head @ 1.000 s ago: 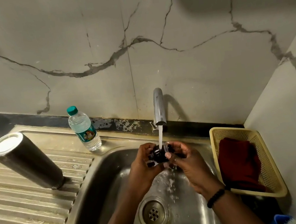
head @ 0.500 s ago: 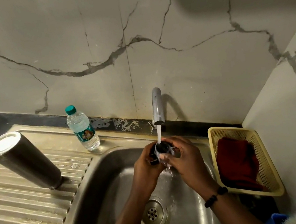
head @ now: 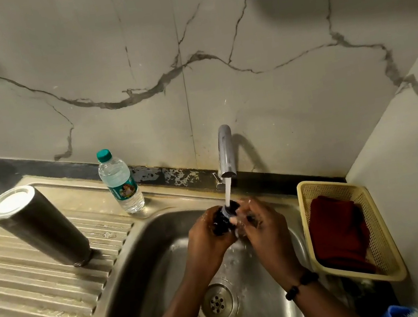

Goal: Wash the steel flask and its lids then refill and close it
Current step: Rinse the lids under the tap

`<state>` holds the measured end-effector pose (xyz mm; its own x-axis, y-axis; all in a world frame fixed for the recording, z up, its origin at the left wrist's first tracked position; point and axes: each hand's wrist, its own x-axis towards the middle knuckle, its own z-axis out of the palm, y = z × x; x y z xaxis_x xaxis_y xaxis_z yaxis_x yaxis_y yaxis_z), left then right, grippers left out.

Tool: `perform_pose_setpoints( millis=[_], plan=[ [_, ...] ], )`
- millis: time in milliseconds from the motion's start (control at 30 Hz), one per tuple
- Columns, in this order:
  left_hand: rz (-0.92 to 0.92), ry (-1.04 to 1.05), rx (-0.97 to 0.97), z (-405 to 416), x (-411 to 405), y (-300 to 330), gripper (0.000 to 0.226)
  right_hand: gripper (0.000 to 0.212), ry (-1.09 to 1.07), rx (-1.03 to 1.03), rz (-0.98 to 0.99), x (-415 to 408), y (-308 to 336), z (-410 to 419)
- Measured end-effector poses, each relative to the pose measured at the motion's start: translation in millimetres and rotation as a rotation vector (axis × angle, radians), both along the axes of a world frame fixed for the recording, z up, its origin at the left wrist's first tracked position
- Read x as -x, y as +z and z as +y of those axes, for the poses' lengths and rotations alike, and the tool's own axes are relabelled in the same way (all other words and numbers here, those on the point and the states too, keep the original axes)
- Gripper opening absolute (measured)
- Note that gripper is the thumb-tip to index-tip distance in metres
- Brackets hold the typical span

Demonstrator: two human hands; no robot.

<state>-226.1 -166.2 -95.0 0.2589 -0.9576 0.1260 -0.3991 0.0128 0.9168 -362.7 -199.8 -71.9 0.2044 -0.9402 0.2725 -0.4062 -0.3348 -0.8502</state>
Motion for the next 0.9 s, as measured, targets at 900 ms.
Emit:
perform_pose_setpoints(
  millis=[900],
  plan=[
    [-0.253,0.024,0.014,-3.3,2.8,10.8,0.061,0.023,-0.073,-0.519,-0.303,6.8,-8.4,-7.0]
  ],
)
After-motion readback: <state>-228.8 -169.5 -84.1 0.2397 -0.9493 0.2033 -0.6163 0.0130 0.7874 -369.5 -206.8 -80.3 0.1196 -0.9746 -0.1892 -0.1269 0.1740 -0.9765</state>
